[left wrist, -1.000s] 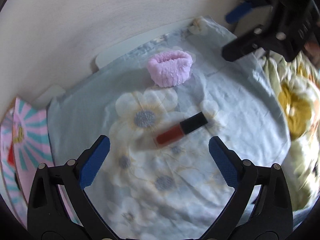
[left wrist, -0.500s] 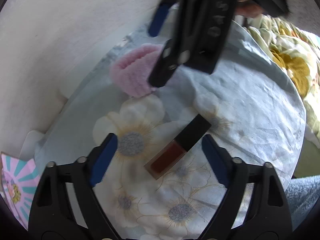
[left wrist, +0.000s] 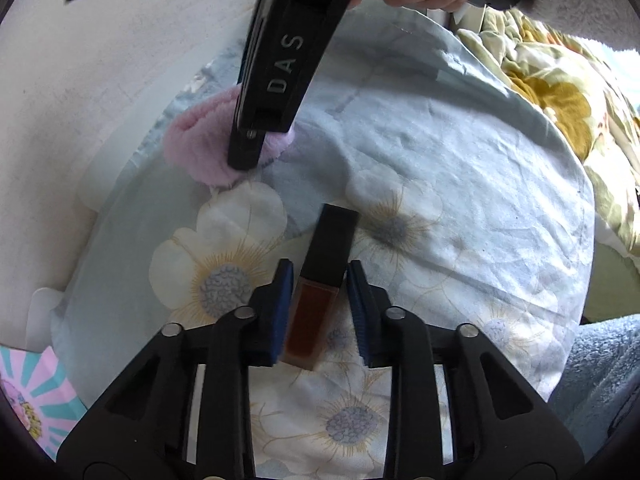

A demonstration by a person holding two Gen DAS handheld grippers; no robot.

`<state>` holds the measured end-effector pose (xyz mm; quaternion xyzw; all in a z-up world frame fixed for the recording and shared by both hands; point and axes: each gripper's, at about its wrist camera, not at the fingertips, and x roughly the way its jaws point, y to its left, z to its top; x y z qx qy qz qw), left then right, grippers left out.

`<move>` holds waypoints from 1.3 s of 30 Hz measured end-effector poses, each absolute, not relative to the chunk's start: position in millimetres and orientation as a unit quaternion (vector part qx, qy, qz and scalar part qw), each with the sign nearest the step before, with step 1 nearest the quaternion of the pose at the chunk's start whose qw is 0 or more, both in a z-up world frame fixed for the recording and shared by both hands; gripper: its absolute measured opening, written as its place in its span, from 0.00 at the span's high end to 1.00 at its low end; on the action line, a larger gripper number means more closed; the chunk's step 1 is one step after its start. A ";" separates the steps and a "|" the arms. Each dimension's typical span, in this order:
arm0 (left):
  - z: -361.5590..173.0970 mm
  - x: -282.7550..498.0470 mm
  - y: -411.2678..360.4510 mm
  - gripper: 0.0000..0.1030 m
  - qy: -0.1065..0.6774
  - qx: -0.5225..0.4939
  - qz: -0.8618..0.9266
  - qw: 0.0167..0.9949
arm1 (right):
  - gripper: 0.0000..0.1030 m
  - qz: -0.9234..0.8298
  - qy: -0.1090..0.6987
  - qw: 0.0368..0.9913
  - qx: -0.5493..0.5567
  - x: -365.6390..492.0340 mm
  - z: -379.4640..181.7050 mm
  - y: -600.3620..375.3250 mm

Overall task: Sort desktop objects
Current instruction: 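Grasp the red lipstick with left tool while right tool grasps the pink scrunchie, then carry the lipstick and pink scrunchie with both tools over the box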

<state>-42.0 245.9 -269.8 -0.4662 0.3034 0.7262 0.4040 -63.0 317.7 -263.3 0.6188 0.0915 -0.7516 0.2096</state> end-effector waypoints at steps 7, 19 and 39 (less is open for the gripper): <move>-255.9 -52.8 231.7 0.83 0.279 -0.500 0.725 0.384 | 0.76 -0.761 0.048 0.183 0.621 -57.4 -246.8 330.4; -178.9 -65.8 171.2 0.83 0.165 -0.542 0.754 0.332 | 0.75 -0.791 0.013 0.149 0.593 -53.7 -165.8 338.3; -91.6 -64.2 -12.0 0.83 0.069 -0.536 0.826 0.159 | 0.75 -0.801 0.075 0.216 0.553 -101.2 -74.8 207.7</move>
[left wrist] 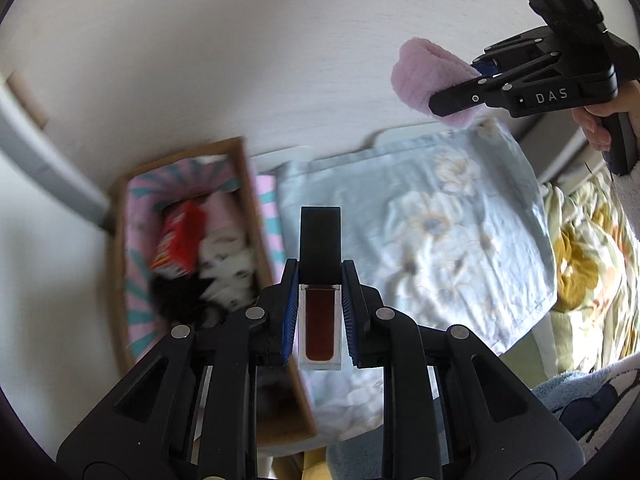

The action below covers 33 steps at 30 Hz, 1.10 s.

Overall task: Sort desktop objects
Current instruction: 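Carry the lipstick and pink scrunchie with both tools over the box, then open both tools to drop the lipstick and scrunchie into the box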

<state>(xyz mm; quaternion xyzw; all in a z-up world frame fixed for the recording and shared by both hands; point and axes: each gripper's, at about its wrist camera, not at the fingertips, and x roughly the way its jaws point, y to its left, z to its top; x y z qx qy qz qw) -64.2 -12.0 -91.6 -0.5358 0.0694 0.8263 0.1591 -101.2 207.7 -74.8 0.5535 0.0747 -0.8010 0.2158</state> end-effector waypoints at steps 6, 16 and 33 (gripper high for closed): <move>-98.1 -52.0 -50.1 0.83 0.048 -0.541 0.830 0.127 | 0.75 -0.793 0.086 0.266 0.542 -113.1 -64.8 143.0; -130.2 -36.8 -102.8 0.83 -0.001 -0.553 0.830 0.070 | 0.76 -0.752 0.101 0.313 0.571 -116.7 -102.4 45.5; -149.1 -44.0 -132.8 0.70 -0.022 -0.565 0.824 0.042 | 0.75 -0.711 0.143 0.317 0.611 -122.3 -143.6 -19.6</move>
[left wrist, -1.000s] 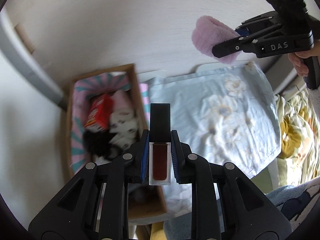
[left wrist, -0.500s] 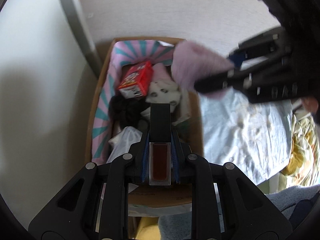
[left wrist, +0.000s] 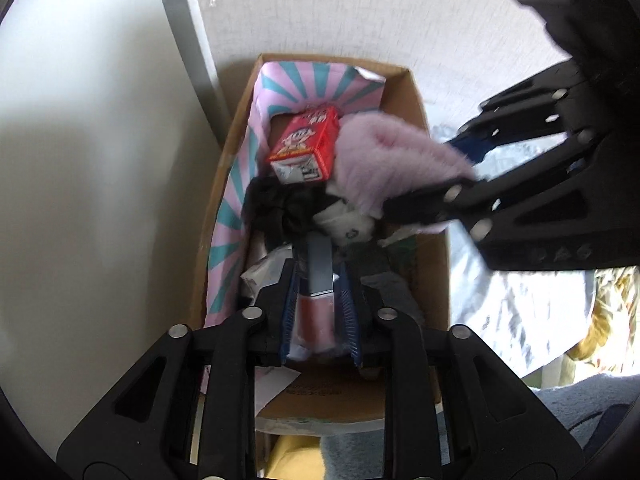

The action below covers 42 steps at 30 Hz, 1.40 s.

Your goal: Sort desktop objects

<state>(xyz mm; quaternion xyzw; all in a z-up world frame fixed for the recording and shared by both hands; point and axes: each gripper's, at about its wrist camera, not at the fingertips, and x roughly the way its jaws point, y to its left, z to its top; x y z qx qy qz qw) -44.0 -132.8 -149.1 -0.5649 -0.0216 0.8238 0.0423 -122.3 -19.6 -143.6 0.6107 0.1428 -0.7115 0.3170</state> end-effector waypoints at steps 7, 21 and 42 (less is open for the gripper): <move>-142.4 -43.7 -141.0 0.00 -0.031 -0.554 0.831 0.031 | 0.00 -0.735 0.146 0.288 0.596 -127.9 -142.7 -18.4; -118.1 -49.9 -124.6 0.00 0.002 -0.539 0.842 0.028 | 0.00 -0.773 0.113 0.228 0.582 -121.9 -122.4 22.5; -27.3 -37.5 -49.7 0.00 -0.029 -0.462 0.885 0.045 | 0.00 -0.858 0.028 -0.056 0.509 -9.0 -32.5 178.6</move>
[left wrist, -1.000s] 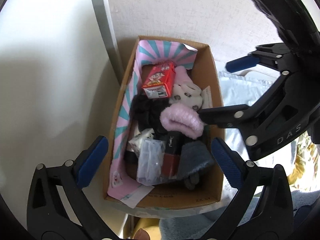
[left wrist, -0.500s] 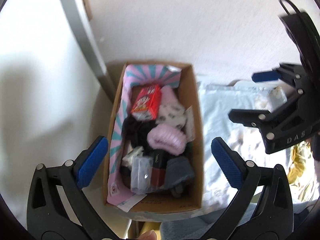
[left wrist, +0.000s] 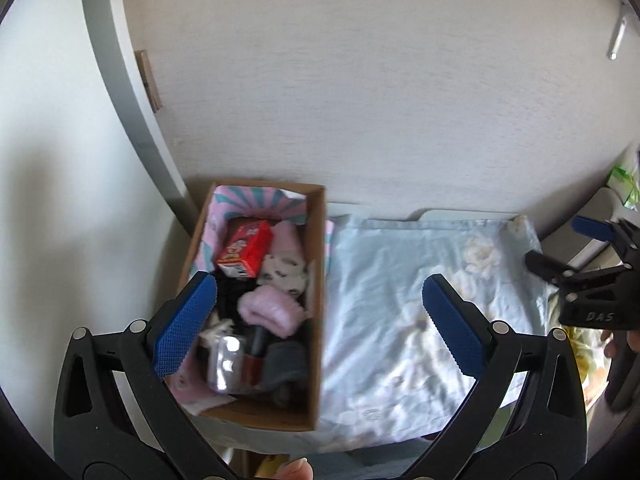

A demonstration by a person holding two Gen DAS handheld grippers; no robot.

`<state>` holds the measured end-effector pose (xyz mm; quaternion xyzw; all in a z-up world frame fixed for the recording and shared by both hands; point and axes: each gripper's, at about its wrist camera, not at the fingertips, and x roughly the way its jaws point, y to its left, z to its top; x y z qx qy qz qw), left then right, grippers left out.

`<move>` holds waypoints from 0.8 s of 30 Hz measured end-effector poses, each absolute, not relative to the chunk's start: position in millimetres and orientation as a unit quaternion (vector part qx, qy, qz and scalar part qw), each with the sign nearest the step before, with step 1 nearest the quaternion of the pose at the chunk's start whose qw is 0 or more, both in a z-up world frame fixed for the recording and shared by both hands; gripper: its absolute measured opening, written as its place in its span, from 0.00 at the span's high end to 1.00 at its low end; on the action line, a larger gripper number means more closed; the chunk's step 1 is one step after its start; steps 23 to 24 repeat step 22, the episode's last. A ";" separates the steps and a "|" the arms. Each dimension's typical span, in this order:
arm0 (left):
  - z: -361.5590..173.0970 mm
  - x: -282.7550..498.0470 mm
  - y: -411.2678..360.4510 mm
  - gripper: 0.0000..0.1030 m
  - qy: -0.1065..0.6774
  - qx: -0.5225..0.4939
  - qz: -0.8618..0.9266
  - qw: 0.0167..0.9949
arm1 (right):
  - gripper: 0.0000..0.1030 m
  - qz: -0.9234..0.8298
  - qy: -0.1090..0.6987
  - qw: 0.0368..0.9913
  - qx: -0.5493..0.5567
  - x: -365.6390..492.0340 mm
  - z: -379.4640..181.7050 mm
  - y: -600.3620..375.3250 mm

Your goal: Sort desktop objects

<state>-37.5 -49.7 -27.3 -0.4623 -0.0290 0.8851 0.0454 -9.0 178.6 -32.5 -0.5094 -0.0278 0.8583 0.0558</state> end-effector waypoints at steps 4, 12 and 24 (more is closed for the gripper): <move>-16.1 -29.6 -38.8 0.00 -0.029 -0.445 0.894 0.031 | 0.00 0.870 0.000 0.118 -0.479 25.0 -16.2 200.9; 2.2 -19.1 -21.7 0.00 -0.016 -0.434 0.901 0.023 | 0.00 0.864 0.024 0.189 -0.466 75.2 -6.7 220.0; 1.7 -11.4 -6.4 0.00 -0.008 -0.428 0.903 0.031 | 0.00 0.866 0.042 0.196 -0.458 95.9 -11.0 209.3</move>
